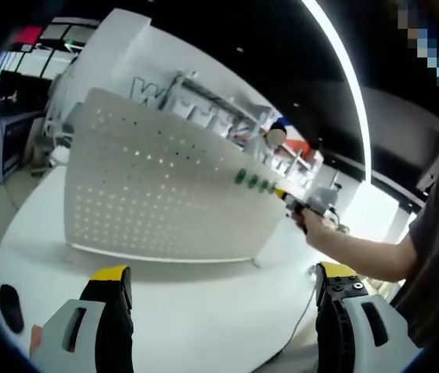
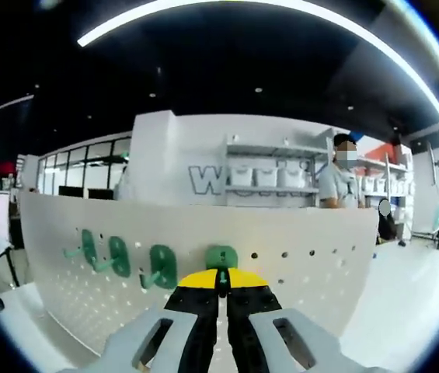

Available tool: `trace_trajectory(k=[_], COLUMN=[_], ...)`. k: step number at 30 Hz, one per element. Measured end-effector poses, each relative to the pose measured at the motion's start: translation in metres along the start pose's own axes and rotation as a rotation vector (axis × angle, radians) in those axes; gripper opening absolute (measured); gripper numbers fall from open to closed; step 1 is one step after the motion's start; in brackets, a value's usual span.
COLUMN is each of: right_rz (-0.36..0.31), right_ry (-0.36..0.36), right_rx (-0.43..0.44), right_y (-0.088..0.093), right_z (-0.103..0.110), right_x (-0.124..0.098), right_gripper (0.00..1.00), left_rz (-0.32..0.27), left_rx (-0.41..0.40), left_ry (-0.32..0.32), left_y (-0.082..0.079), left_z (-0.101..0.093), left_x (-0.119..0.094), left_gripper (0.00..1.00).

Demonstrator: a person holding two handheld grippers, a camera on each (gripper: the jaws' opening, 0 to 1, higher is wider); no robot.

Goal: Insert the hook assembly into the mounting plate slot until the hook locks in place.

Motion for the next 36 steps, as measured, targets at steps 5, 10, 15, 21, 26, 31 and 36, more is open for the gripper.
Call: trace_trajectory(k=[5, 10, 15, 21, 26, 31, 36], right_rz=[0.018, 0.029, 0.042, 0.069, 0.073, 0.076, 0.068], right_ry=[0.009, 0.011, 0.018, -0.001, -0.012, -0.017, -0.022], right_rx=[-0.003, -0.005, 0.005, 0.003, 0.006, 0.005, 0.011], right_y=[0.002, 0.003, 0.004, 0.005, 0.003, 0.0, -0.006], right_z=[0.001, -0.001, -0.001, -0.005, -0.006, -0.008, -0.006], right_x=[0.001, 0.004, 0.003, 0.006, 0.005, 0.007, 0.0], right_gripper=[0.01, 0.01, 0.01, 0.02, 0.04, 0.05, 0.1], left_rz=[-0.003, -0.011, -0.003, -0.006, -0.007, -0.006, -0.009], left_rx=[-0.001, -0.001, -0.002, -0.003, 0.003, 0.01, 0.022], left_ry=[-0.006, -0.013, -0.011, -0.013, -0.013, -0.009, -0.008], left_y=[0.0, 0.0, 0.003, 0.003, 0.003, 0.003, 0.003], left_z=[0.001, 0.002, 0.001, 0.001, 0.001, 0.0, -0.002], left_x=[-0.002, -0.004, -0.005, -0.008, -0.009, -0.009, -0.011], left_gripper=[1.0, 1.0, 1.0, 1.0, 1.0, 1.0, 1.0])
Point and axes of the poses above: the point that each gripper's makers call its tool centre point, and the gripper's own axes: x roughly forward along the fingers, z roughly to its left, y roughly out of its underside, the point moved 8 cm from there along -x, roughly backward along the fingers, and after that the axes turned 7 degrees about -z, right-handed, at the moved point
